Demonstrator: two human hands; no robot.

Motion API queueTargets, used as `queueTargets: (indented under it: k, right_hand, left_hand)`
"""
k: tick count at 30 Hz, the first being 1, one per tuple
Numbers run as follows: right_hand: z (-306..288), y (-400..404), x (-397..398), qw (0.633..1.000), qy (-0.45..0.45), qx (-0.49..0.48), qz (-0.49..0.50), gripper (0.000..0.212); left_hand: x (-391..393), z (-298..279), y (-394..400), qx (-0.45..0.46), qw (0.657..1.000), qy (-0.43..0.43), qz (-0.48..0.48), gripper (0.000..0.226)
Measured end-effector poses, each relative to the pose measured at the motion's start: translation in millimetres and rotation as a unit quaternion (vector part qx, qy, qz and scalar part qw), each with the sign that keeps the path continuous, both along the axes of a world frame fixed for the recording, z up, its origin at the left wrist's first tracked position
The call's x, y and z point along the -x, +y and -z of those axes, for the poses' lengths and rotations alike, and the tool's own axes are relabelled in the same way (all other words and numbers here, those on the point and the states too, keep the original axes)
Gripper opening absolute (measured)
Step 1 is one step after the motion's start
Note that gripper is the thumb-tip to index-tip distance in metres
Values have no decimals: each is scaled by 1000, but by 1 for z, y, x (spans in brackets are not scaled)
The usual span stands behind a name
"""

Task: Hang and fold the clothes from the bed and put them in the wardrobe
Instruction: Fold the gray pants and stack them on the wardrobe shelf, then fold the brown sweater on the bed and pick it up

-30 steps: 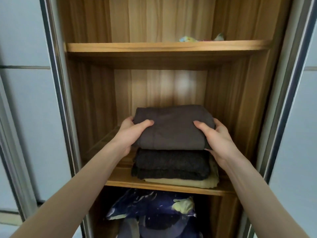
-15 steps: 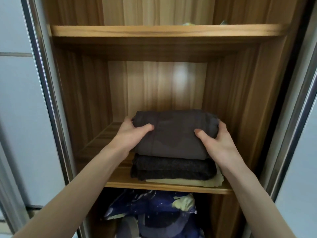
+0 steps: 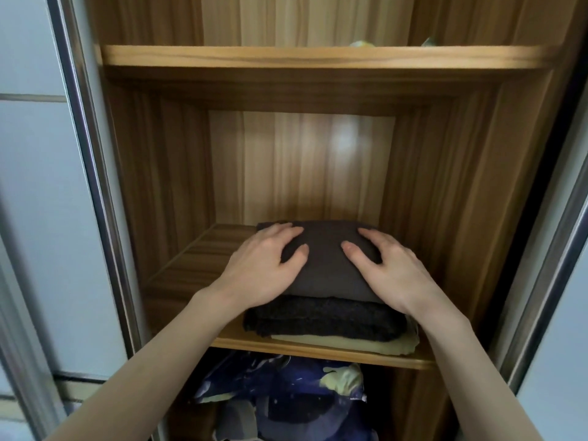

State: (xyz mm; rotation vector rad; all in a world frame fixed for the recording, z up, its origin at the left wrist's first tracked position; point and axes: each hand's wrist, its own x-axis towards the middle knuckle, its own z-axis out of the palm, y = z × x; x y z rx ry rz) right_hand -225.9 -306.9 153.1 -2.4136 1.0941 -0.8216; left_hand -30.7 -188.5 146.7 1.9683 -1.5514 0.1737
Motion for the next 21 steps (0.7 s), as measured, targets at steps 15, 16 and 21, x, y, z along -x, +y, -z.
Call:
queueTargets:
  k: [15,16,21]
  right_hand:
    - [9,38,10,984,-37,148,93,67]
    - [11,47,13,981,-44,159,104,66]
    - [35,111,32,971,-37,180,156,59]
  left_hand:
    - [4,5,8,59,992,-112,19,54]
    - [6,7,11,74,989,-128,23,54]
    - [21,25,35,162,973,-149,66,53]
